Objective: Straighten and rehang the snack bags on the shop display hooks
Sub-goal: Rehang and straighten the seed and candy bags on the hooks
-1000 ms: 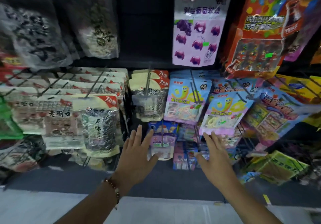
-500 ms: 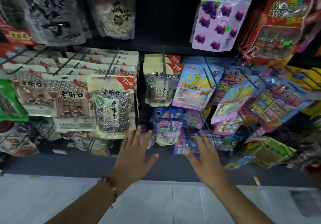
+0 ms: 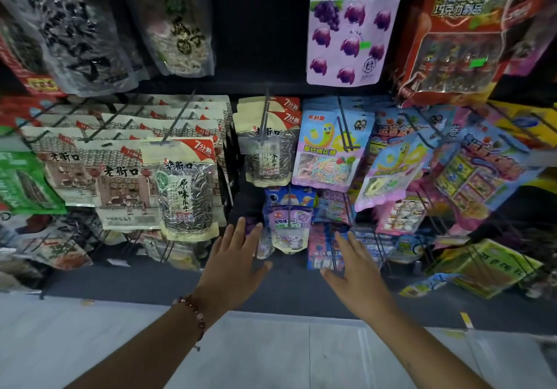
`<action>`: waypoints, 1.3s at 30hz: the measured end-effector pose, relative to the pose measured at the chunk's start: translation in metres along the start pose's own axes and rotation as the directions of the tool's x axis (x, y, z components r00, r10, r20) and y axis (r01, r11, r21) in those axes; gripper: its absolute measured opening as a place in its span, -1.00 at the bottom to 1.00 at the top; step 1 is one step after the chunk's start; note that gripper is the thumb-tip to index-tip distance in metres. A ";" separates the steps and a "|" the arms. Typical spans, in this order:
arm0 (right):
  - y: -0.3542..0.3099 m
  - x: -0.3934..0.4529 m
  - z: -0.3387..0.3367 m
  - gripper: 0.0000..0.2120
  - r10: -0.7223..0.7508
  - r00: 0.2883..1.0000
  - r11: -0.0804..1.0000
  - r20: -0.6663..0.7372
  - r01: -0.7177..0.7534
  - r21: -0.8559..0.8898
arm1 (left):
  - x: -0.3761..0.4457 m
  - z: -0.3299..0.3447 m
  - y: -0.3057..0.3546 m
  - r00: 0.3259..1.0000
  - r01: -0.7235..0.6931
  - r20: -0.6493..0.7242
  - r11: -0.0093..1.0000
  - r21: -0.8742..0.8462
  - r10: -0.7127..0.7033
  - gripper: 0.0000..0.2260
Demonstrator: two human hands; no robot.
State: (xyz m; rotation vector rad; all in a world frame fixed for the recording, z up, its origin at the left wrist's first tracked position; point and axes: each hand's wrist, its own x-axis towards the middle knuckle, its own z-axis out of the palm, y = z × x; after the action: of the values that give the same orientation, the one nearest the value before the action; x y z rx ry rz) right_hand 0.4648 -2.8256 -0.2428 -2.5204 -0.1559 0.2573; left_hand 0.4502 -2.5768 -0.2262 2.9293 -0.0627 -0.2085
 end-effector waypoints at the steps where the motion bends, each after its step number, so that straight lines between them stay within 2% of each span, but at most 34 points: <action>1: 0.003 0.002 -0.002 -0.27 -0.011 1.000 1.000 0.004 0.011 -0.001 | 0.000 -0.002 0.003 1.000 0.006 -0.005 1.000 0.008 -0.006 -0.30; 8: 0.014 0.010 -0.009 -0.25 -0.042 0.998 0.999 0.043 0.043 -0.023 | 0.001 0.002 0.020 1.000 0.027 -0.012 1.000 0.002 -0.027 -0.32; 15: 0.023 0.020 0.006 -0.25 0.003 0.995 0.998 0.097 0.002 -0.055 | 0.018 0.023 0.006 0.999 0.005 0.039 1.000 -0.029 -0.004 -0.31; 22: 0.066 0.076 0.104 -0.23 0.049 0.997 0.999 0.058 -0.049 -0.013 | 0.088 0.137 -0.054 0.998 -0.039 -0.046 0.998 -0.053 0.037 -0.31; 25: 0.084 0.123 0.157 -0.24 0.037 0.999 0.998 -0.007 -0.037 0.058 | 0.135 0.199 -0.075 0.992 -0.088 -0.093 0.993 -0.078 0.080 -0.32; 29: 0.099 0.173 0.202 -0.32 -0.002 0.990 0.969 -0.144 0.037 0.244 | 0.187 0.254 -0.094 0.961 -0.164 -0.250 0.973 -0.164 0.119 -0.31; 32: 0.114 0.208 0.233 -0.29 0.017 0.964 0.940 -0.267 0.076 0.333 | 0.220 0.285 -0.100 0.927 -0.237 -0.348 0.937 -0.259 0.139 -0.28; 35: 0.129 0.232 0.258 -0.37 -0.005 0.923 0.875 -0.385 0.190 0.444 | 0.237 0.311 -0.098 0.886 -0.326 -0.445 0.856 -0.402 0.128 -0.29; 39: 0.140 0.245 0.276 -0.49 0.025 0.886 0.820 -0.463 0.247 0.517 | 0.244 0.332 -0.090 0.830 -0.434 -0.551 0.720 -0.542 0.086 -0.29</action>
State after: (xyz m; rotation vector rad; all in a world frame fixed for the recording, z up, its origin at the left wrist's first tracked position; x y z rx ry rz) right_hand 0.6511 -2.7466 -0.5816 -1.8960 -0.0331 -0.3048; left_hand 0.6460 -2.5685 -0.6001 2.1394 -0.2808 0.4824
